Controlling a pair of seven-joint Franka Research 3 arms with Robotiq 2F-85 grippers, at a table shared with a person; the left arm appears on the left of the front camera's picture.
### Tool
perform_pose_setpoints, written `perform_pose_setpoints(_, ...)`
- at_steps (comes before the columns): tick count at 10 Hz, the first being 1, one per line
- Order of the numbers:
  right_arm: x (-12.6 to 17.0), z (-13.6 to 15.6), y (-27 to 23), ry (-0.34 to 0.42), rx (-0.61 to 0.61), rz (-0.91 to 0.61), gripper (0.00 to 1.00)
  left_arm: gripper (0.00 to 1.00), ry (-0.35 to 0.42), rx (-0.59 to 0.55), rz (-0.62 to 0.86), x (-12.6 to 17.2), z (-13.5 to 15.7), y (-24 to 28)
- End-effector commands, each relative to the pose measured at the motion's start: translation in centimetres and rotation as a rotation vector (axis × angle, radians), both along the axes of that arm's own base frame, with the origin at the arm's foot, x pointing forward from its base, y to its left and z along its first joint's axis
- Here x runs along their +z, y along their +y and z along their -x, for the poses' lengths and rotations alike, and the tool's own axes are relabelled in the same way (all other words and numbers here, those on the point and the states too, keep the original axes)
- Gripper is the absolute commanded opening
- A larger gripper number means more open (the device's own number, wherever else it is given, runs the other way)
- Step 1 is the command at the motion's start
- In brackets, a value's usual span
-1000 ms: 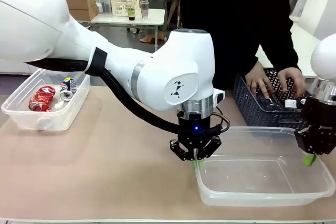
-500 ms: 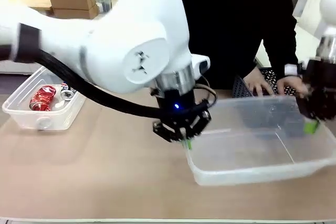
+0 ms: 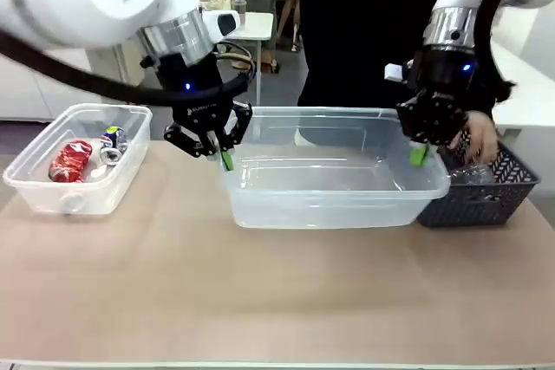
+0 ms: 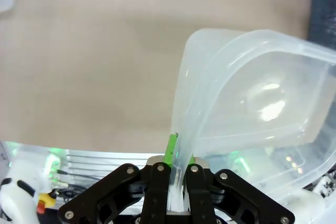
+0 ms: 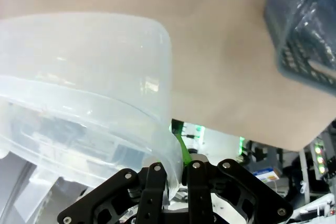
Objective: Sort the waste into each basket.
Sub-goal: Pick up the Organizing box on the right side of the table and lift it, then offer the picked Organizing box to the human.
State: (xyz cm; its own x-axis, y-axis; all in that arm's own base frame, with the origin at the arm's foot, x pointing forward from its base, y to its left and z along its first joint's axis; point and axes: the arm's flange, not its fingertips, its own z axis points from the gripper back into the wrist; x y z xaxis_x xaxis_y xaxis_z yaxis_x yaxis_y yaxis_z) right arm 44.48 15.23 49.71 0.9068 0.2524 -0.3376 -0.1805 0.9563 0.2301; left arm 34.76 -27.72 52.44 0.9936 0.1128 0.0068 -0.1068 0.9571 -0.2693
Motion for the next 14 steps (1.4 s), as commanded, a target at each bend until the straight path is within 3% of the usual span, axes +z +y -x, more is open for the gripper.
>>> perform_pose_setpoints(1, -0.1, -0.8, -1.5, 0.011, -0.017, -0.001, 0.0, 0.0, 0.046, -0.003, -0.075, 0.5, -6.6, 1.7)
perform_pose_setpoints(3, -0.7, -2.0, -1.5, 0.017, -0.09, -0.052, 0.0, 0.0, 0.065, -0.045, -0.062, -2.0, -8.3, 1.4)
perform_pose_setpoints(5, -2.3, -2.2, -1.3, 0.031, -0.169, -0.047, 0.0, 0.0, 0.063, -0.01, -0.029, -3.7, -9.2, 1.8)
perform_pose_setpoints(6, -3.1, -2.5, -1.6, -0.051, -0.28, 0.019, 0.0, 0.0, 0.093, -0.055, -0.038, -3.2, -8.4, 0.2)
perform_pose_setpoints(7, -1.8, -2.7, -0.5, 0.005, -0.118, -0.042, 0.0, 0.0, 0.093, -0.055, -0.038, -3.2, -8.4, 0.2)
perform_pose_setpoints(14, -1.8, -2.7, -0.5, 0.005, -0.118, -0.042, 0.0, 0.0, 0.093, -0.055, -0.038, -3.2, -8.4, 0.2)
